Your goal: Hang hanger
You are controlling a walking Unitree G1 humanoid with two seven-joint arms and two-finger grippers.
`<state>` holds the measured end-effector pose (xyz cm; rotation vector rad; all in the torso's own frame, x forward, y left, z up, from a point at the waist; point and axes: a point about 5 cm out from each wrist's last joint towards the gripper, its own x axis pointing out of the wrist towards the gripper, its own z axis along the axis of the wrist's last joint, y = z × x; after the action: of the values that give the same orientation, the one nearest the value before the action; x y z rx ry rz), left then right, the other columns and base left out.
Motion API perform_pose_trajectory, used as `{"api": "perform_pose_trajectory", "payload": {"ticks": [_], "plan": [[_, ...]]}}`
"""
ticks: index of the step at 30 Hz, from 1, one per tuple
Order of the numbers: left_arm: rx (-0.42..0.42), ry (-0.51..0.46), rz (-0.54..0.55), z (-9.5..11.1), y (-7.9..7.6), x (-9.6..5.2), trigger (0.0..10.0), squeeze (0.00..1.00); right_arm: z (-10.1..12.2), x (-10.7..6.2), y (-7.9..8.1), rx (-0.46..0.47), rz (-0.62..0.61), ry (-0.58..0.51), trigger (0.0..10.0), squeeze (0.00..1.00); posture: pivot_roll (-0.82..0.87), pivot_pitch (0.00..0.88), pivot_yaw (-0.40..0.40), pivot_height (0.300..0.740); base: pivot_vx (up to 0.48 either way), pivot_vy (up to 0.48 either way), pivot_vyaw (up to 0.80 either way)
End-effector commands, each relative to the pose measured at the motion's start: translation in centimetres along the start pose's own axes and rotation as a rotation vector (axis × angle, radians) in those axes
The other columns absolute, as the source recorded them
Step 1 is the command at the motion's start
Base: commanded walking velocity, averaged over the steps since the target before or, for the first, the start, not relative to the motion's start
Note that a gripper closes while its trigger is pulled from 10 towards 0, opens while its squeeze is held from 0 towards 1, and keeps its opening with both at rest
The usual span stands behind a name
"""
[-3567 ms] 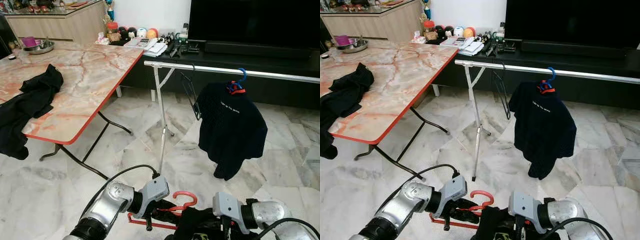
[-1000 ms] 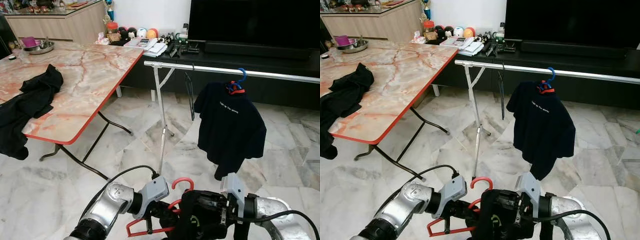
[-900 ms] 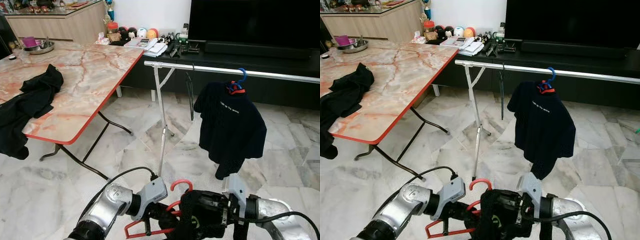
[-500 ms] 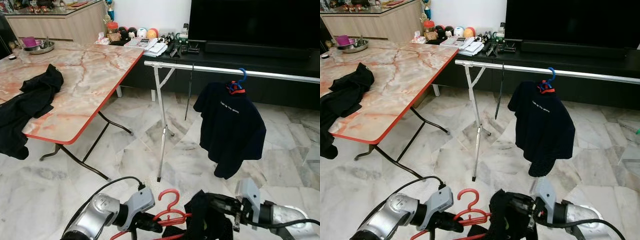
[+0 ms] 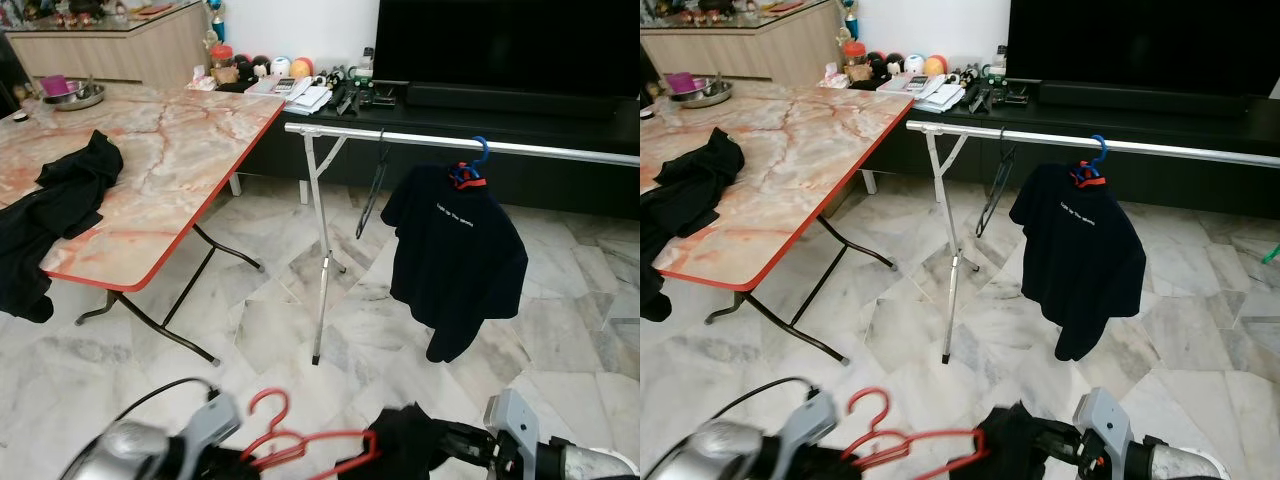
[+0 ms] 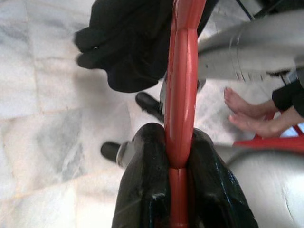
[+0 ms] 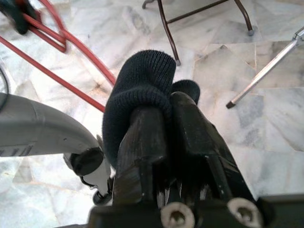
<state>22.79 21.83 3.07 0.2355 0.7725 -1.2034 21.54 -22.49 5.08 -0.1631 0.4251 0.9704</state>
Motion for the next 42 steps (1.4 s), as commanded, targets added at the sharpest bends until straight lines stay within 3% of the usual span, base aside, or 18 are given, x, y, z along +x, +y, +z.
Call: {"api": "perform_pose_trajectory", "payload": {"ticks": [1,5,9,11,15,21,26,31,34,35,37,39,41,42], "plan": [[0.037,0.069,-0.038,-0.3,-0.3,-0.7,0.0,0.00,0.4,-0.3,-0.6,-0.028,-0.032,-0.008,0.0,0.00,0.02,0.004,0.043,0.740,0.000,0.000,0.00],[0.151,0.171,-0.081,0.6,-0.3,-1.3,0.0,0.00,1.5,0.4,-1.3,-0.063,-0.052,-0.037,0.0,0.00,0.02,0.040,0.041,0.740,0.000,0.000,0.00],[0.178,0.109,-0.076,2.2,-0.2,-0.2,0.0,0.00,2.1,1.1,-1.2,-0.073,-0.044,-0.073,0.0,0.00,0.02,0.029,0.040,0.740,0.000,0.000,0.00],[0.203,0.029,-0.123,4.4,-0.8,1.5,0.0,0.00,3.0,1.9,-0.9,-0.076,-0.017,-0.127,0.0,0.00,0.02,0.020,0.041,0.740,0.000,0.000,0.00],[0.245,0.024,-0.182,5.5,-1.2,2.4,0.0,0.00,4.4,2.1,-0.8,-0.069,0.024,-0.189,0.0,0.00,0.01,0.023,0.044,0.740,0.000,0.000,0.00],[0.395,0.155,-0.244,6.3,-1.4,3.4,0.0,0.00,7.7,2.1,-0.6,-0.090,0.101,-0.311,0.0,0.00,0.01,0.040,0.048,0.740,0.000,0.000,0.00],[0.456,0.278,-0.230,5.4,-1.3,4.1,0.0,0.00,9.8,2.3,-1.0,-0.107,0.103,-0.391,0.0,0.00,0.01,0.047,0.053,0.740,0.000,0.000,0.00],[0.425,0.256,-0.077,4.6,0.0,3.8,0.0,0.00,8.2,1.7,-1.6,-0.118,0.046,-0.280,0.0,0.00,0.01,0.053,0.052,0.740,0.000,0.000,0.00],[0.359,0.181,0.055,4.7,1.3,2.7,0.0,0.00,6.4,1.1,-2.1,-0.122,-0.010,-0.198,0.0,0.00,0.01,0.058,0.052,0.740,0.000,0.000,0.00],[0.299,0.133,0.089,4.6,1.6,1.6,0.0,0.00,5.4,0.8,-2.4,-0.117,-0.068,-0.170,0.0,0.00,0.02,0.060,0.050,0.740,0.000,0.000,0.00],[0.283,0.121,0.094,4.6,1.7,1.3,0.0,0.00,5.2,0.7,-2.6,-0.114,-0.089,-0.165,0.0,0.00,0.02,0.060,0.049,0.740,0.000,0.000,0.00],[0.239,0.164,0.104,3.0,1.8,-0.1,0.0,0.00,3.7,0.1,-3.8,-0.088,-0.260,-0.120,0.0,0.00,0.02,0.064,0.051,0.740,0.000,0.000,0.00],[0.219,0.203,0.114,1.8,1.8,-0.7,0.0,0.00,3.3,-0.1,-4.6,-0.071,-0.365,-0.105,0.0,0.00,0.02,0.065,0.052,0.740,0.000,0.000,0.00],[0.201,0.231,0.145,0.8,2.0,-0.8,0.0,0.00,3.1,-0.3,-5.4,-0.035,-0.475,-0.111,0.0,0.00,0.02,0.066,0.053,0.740,0.000,0.000,0.00]]}}
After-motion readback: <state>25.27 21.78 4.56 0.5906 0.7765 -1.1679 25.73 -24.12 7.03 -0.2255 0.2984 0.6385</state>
